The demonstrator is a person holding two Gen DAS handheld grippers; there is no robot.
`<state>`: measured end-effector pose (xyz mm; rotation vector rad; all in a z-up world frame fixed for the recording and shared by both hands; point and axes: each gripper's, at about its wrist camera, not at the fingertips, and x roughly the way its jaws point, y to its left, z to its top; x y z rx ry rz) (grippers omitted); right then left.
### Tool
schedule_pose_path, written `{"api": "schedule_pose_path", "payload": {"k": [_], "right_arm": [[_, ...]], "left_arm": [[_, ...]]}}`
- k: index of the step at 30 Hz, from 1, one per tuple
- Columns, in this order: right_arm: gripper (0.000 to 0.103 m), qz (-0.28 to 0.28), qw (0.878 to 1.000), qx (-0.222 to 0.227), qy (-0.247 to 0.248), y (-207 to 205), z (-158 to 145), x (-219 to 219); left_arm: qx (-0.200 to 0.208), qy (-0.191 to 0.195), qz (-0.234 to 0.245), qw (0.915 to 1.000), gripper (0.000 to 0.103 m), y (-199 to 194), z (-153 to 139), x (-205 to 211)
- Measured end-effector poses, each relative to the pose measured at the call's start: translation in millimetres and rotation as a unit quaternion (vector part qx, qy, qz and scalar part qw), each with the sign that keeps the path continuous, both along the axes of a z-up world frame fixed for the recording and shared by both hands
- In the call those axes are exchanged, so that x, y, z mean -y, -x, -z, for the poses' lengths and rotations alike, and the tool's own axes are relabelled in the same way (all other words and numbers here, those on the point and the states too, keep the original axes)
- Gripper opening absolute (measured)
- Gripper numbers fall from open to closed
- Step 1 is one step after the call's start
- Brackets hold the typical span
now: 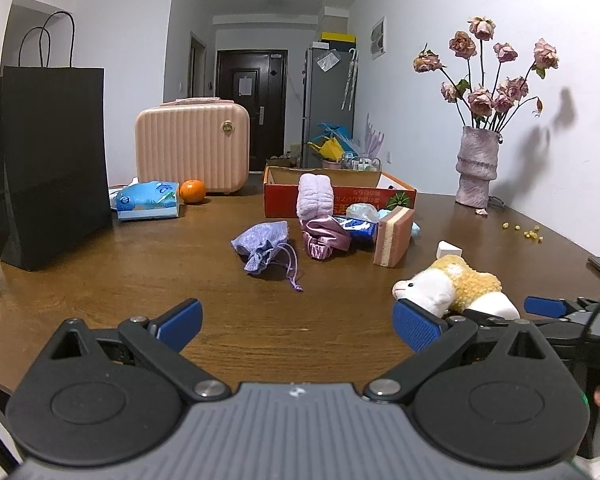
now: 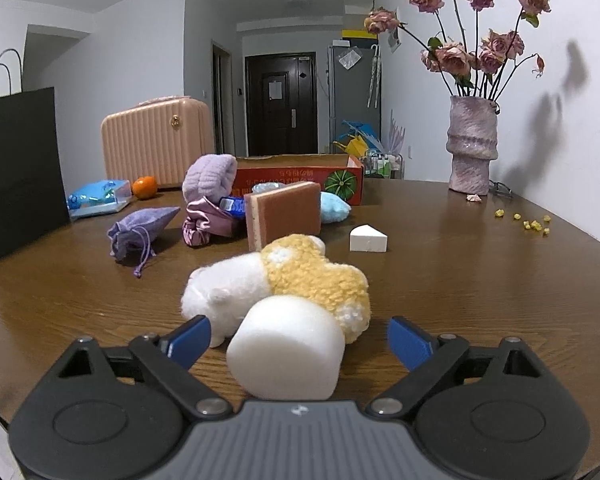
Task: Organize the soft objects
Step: 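Grasp the white foam cylinder with the right gripper while the left approaches the plush, then grasp the white-and-yellow plush toy with the left gripper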
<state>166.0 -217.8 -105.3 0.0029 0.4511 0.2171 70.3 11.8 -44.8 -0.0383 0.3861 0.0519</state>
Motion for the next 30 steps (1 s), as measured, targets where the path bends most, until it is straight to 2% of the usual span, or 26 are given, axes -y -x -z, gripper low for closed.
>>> {"api": "schedule_pose_path", "payload": {"k": [4, 6, 8, 17, 30], "right_arm": [[0.082, 0.003, 1.0, -0.008, 0.012, -8, 6, -5], [0.074, 0.004, 1.0, -0.013, 0.014, -12, 9, -6], [0.062, 0.004, 1.0, -0.02, 0.013, -16, 11, -5], [0.056, -0.003, 1.0, -0.018, 0.011, -10, 11, 0], [0.056, 0.001, 1.0, 0.017, -0.011, 8, -10, 29]], "left_arm": [[-0.002, -0.001, 0.001, 1.0, 0.103, -1, 1, 1], [-0.003, -0.001, 0.002, 1.0, 0.103, -1, 1, 1], [-0.002, -0.002, 0.003, 1.0, 0.103, -1, 1, 2], [-0.007, -0.003, 0.009, 0.9999, 0.103, -8, 2, 4], [-0.011, -0.019, 0.036, 0.9991, 0.103, -37, -6, 27]]}}
